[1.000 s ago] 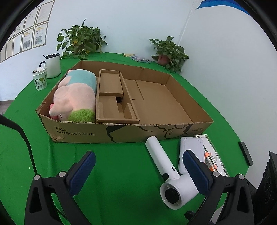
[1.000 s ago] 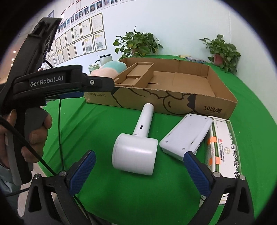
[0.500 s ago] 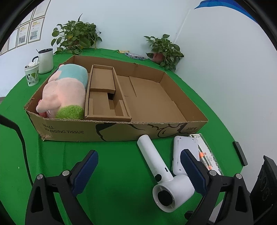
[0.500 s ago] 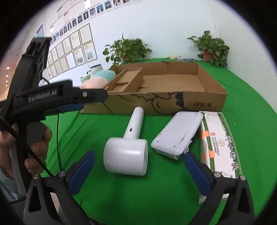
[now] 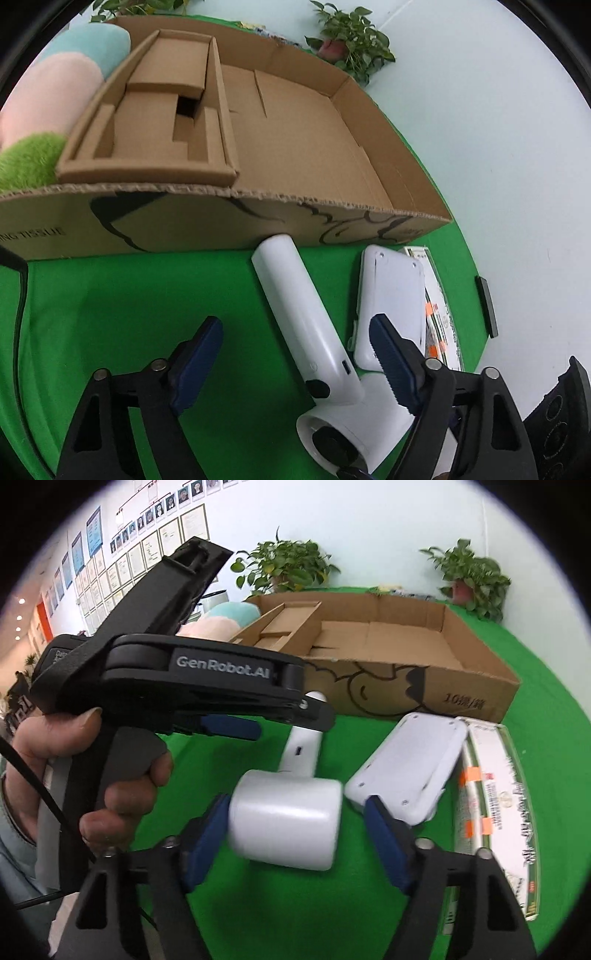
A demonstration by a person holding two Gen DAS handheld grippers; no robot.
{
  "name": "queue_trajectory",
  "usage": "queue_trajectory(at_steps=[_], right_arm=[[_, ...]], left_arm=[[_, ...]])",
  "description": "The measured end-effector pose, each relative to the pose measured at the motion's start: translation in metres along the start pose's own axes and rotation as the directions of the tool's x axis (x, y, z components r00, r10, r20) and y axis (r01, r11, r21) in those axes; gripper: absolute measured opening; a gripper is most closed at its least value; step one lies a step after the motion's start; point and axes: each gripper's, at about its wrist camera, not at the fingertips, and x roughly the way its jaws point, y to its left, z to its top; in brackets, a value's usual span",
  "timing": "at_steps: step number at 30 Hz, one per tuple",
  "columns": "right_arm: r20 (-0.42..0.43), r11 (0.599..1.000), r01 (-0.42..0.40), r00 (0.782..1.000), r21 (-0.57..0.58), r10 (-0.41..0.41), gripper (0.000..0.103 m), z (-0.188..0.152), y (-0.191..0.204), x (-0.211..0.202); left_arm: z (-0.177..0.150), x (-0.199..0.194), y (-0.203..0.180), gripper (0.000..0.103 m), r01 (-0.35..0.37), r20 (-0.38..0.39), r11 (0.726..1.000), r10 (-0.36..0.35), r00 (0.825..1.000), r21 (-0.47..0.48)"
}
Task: Organize objects
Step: 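Move the right tool to the white hair dryer head and close on it, then lift the hair dryer with the right tool and carry it over the box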
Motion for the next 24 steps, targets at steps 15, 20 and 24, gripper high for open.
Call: queue_trajectory(at_steps=[15, 20, 24], right_arm=[[-0.082, 1.000, -0.009, 0.997, 0.005, 0.009, 0.060, -0.016, 0.025, -0.010], [-0.088, 1.000, 0.029, 0.996, 0.005, -0.028, 0.060, -0.016, 0.028, -0.007], [-0.077, 0.999, 0.050, 0.996, 0.018, -0.049, 0.060, -0.017, 0.031, -0.009]], left_arm=[[-0.029, -0.008, -0.006, 0.053, 0.008, -0.069, 1.000, -0.007, 0.998, 0.008], [-0.026, -0.004, -0.007, 0.037, -0.025, -0.088, 0.999, 0.027, 0.996, 0.021], [-0.025, -0.005, -0.021, 0.035, -0.056, -0.075, 0.996, 0.061, 0.995, 0.065]])
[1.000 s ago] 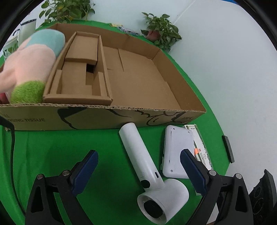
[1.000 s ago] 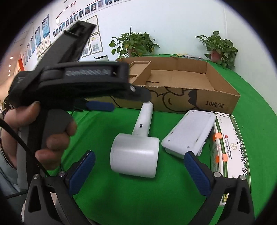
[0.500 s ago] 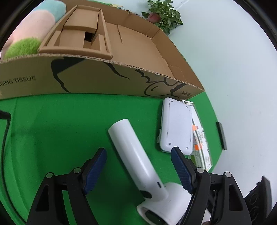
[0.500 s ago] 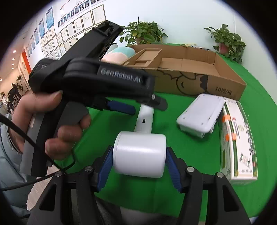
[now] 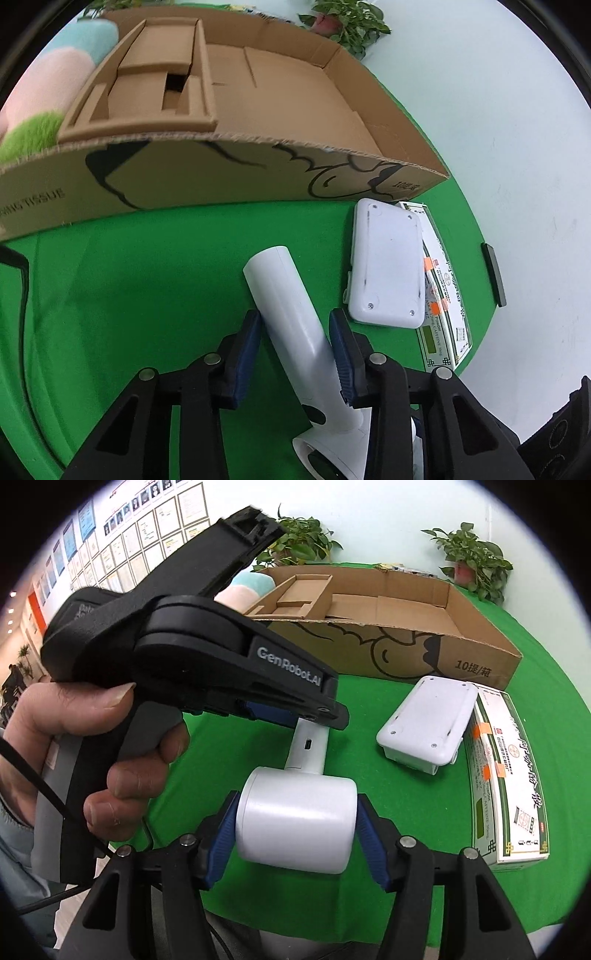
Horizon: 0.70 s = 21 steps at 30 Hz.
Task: Organize objects
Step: 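Lift the hair dryer with the right tool and carry it over the box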
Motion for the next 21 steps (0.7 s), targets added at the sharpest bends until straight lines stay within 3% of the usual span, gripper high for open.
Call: queue_trajectory(at_steps=[10, 21], right_arm=[[0.158, 0.999, 0.026, 0.987, 0.020, -0.029, 0.059, 0.027, 0.003, -0.021], [0.291, 0.997, 0.061, 0.954, 0.055, -0.075, 0.058, 0.081, -0.003, -0.033]], left_arm=[[0.022, -0.059, -0.037, 0.032, -0.071, 0.148, 0.992, 0.055, 0.987, 0.104], [0.071, -0.131, -0.096, 0.029, -0.186, 0.315, 0.947, 0.098, 0.944, 0.263]])
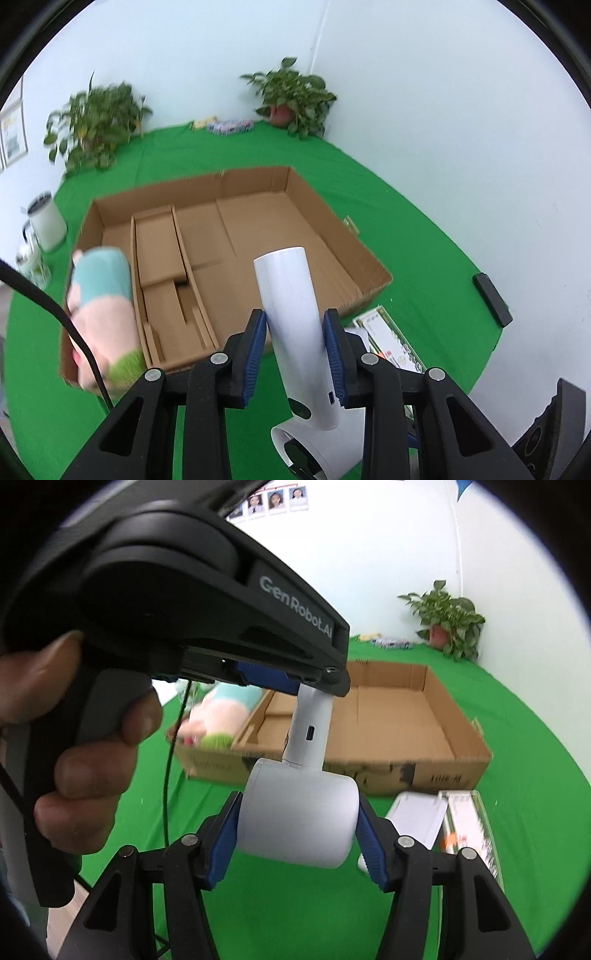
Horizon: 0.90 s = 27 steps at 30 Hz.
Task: Organize objects
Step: 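Lift the hair dryer with the right tool and carry it over the box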
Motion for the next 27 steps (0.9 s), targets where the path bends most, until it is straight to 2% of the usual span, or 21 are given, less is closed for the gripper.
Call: queue_trajectory(at_steps=[6, 12, 20, 27], right_arm=[[0.052, 1.000, 0.003, 0.999, 0.021, -0.004, 0.057, 0.034, -0.005, 0.005], [0.064, 0.999, -0.011, 0.998, 0.052, 0.008, 0.057, 0.059, -0.008, 0.015], [0.024, 0.998, -0.024, 0.999, 0.052, 0.023, 0.056, 0.079, -0.009, 0.038], [-0.022, 0.998, -0.027, 0.999, 0.058, 0.028, 0.056, 0.094, -0.016, 0.067]], left_arm=[[0.042, -0.018, -0.005, 0.029, -0.023, 0.043, 0.999, 0.022, 0.999, 0.034], [0.081, -0.027, -0.005, 0.029, -0.055, 0.069, 0.996, 0.050, 0.996, 0.067], [0.118, -0.020, 0.014, 0.029, -0.057, 0.051, 0.997, 0.054, 0.997, 0.048], [0.135, 0.009, 0.039, 0.029, -0.036, 0.020, 0.999, 0.035, 0.999, 0.022]])
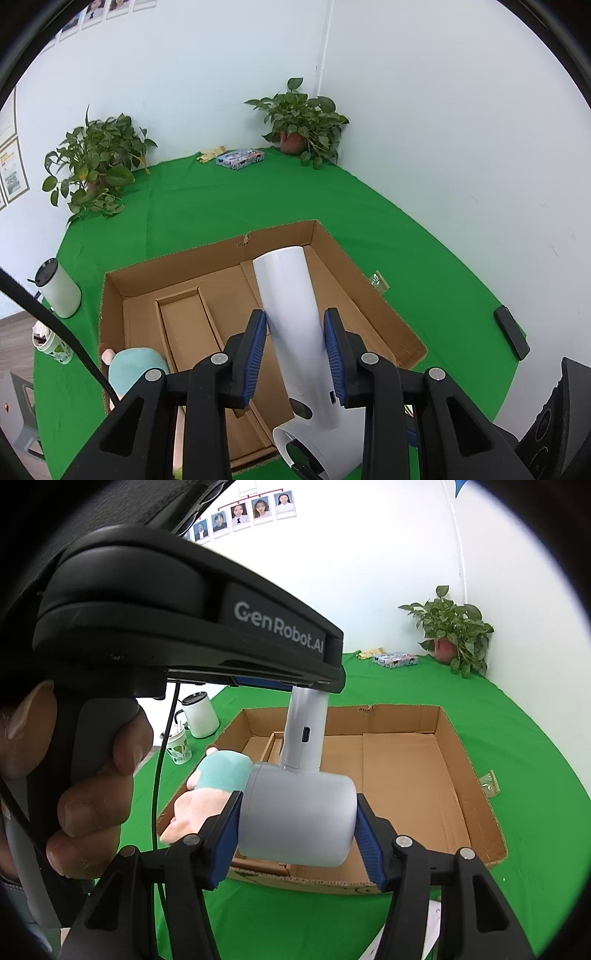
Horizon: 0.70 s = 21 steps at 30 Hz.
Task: Organize objects
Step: 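Lift the hair dryer with the right tool and carry it over the box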
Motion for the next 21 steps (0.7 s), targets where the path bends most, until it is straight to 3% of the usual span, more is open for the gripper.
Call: queue_trajectory(at_steps=[11, 21], right_arm=[[-0.150, 0.997, -0.030, 0.988, 0.073, 0.041, 0.057, -0.004, -0.021, 0.063], [-0.327, 0.989, -0.054, 0.940, 0.139, 0.097, 0.057, -0.030, -0.048, 0.099]], left_arm=[[0.002, 0.102, 0.037, 0.029, 0.011, -0.139, 0.999, -0.016, 0.990, -0.037], [-0.028, 0.197, 0.044, 0.030, 0.016, -0.306, 0.997, -0.039, 0.951, -0.076]])
